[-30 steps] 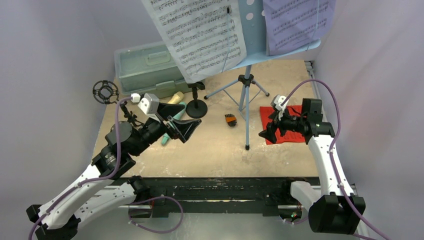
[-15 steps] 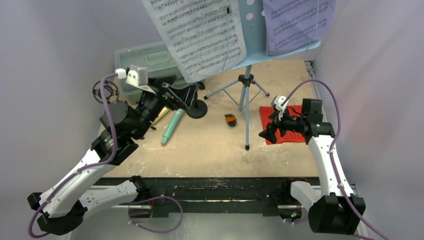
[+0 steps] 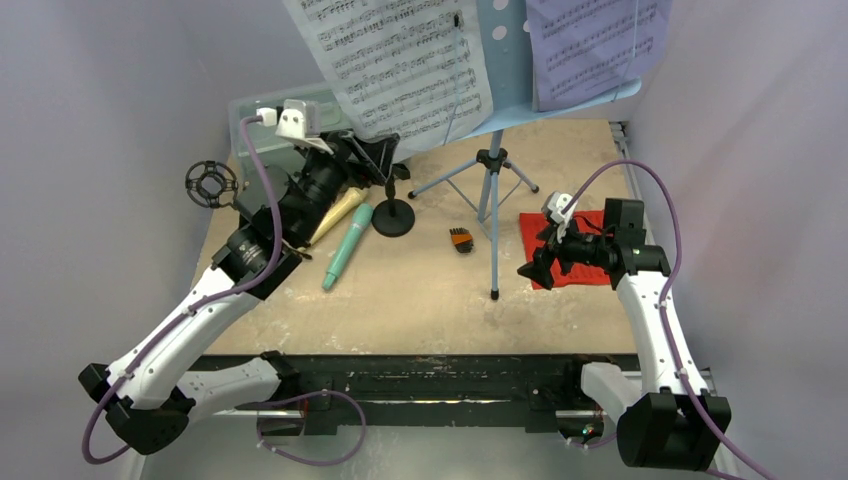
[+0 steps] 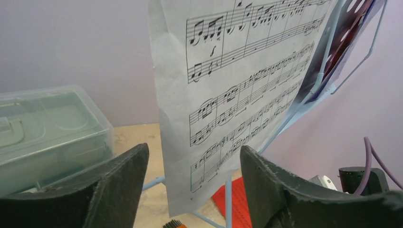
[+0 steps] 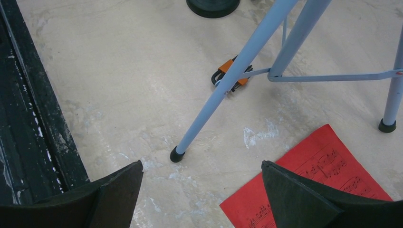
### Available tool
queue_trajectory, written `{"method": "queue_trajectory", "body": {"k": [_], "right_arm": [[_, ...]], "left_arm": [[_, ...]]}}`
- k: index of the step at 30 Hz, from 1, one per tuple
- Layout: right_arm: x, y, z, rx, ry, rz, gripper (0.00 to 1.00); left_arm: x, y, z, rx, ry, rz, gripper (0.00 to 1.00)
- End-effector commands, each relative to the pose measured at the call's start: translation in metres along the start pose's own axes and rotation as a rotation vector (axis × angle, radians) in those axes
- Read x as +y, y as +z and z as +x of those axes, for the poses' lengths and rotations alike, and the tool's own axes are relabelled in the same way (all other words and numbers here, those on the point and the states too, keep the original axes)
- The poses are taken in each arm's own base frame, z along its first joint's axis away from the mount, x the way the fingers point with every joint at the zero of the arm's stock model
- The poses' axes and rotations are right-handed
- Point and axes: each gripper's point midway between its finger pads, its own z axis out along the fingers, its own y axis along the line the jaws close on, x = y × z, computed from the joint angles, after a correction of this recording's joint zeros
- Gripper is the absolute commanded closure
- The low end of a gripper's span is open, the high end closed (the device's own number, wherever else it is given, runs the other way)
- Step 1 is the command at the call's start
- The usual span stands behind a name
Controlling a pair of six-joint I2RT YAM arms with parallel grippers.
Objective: Pack up the instrument practice props
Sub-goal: Pick up the sheet music from the music stand.
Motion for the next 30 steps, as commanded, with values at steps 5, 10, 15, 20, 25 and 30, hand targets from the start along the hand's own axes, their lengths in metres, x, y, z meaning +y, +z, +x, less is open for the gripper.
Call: {"method": "queue_trajectory", "body": {"k": [5,10,15,20,25,30], "right_arm": [[0.004,-0.004,-0.012,-0.038,-0.034,-0.015,0.01],[0.003,-0.004,-0.012,-0.037,-0.033,-0.014,0.01],[0.003,-0.003,-0.011,-0.034,-0.032,-0.014,0.01],[0.003,-0.003,-0.011,-0.032,-0.031,-0.012,0.01],[0.003,-0.003,-0.010,-0.031,-0.031,-0.013,0.01],[0.002,-0.002,-0.009,-0.027,-0.028,-0.012,0.01]], "left_arm": [[-0.025,-0.013,-0.054,-0.150,-0.058,0.123,0.62],[-0.031,-0.020,-0.063,-0.191,-0.047,0.166,0.98],[-0.031,-0.030,-0.070,-0.231,-0.010,0.186,1.00],[-0.018,-0.052,-0.079,-0.267,0.061,0.153,1.00],[0.000,-0.083,-0.075,-0.227,0.132,0.107,1.00],[-0.002,-0.119,-0.067,-0.144,0.202,0.172,1.00]]}}
